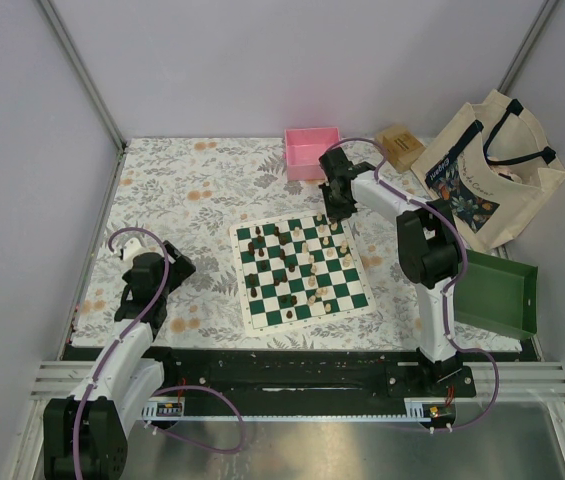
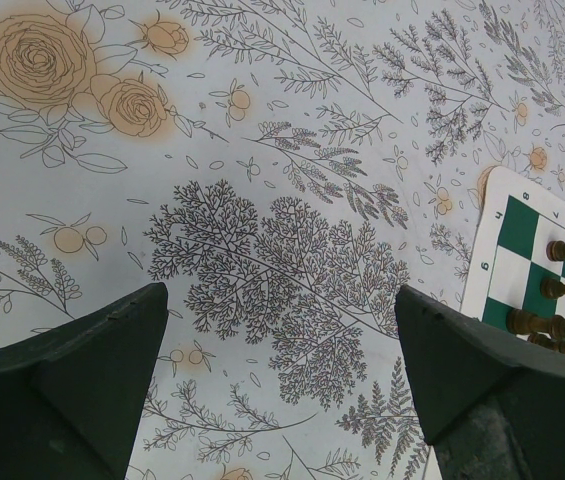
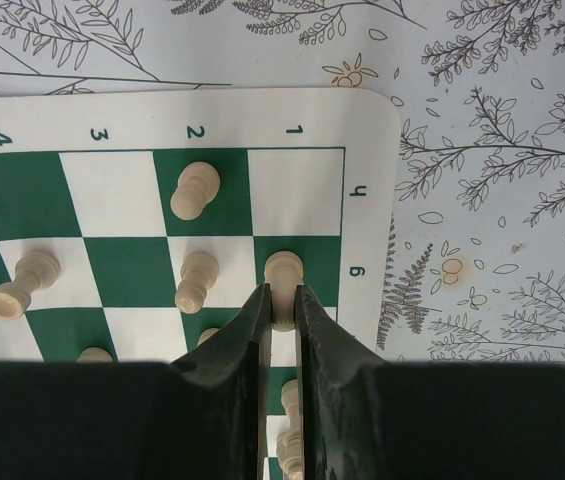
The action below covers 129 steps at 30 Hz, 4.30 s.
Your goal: Set up the chess pieces on the board
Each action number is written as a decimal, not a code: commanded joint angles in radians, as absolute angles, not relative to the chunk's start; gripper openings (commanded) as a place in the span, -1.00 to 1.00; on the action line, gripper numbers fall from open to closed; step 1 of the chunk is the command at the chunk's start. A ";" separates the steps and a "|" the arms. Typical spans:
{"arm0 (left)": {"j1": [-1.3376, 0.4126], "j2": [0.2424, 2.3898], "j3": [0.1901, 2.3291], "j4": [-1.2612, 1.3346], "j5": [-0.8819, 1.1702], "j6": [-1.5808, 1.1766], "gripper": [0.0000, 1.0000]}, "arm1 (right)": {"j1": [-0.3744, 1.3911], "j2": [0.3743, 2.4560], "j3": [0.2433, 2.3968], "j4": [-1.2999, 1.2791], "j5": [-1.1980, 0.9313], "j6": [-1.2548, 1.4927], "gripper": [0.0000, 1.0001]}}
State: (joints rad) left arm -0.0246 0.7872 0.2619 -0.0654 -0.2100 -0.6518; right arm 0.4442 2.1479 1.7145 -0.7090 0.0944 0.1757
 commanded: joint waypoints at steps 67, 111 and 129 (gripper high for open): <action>-0.023 0.796 0.276 -0.023 -0.221 -0.650 0.98 | 0.621 2.074 1.698 -0.713 -0.087 0.132 0.00; -0.023 0.799 0.279 -0.021 -0.219 -0.650 0.98 | 0.624 2.137 1.730 -0.755 -0.097 0.138 -0.53; -0.023 0.799 0.279 -0.018 -0.218 -0.652 0.98 | 0.615 1.593 1.318 -0.675 0.107 0.198 -0.67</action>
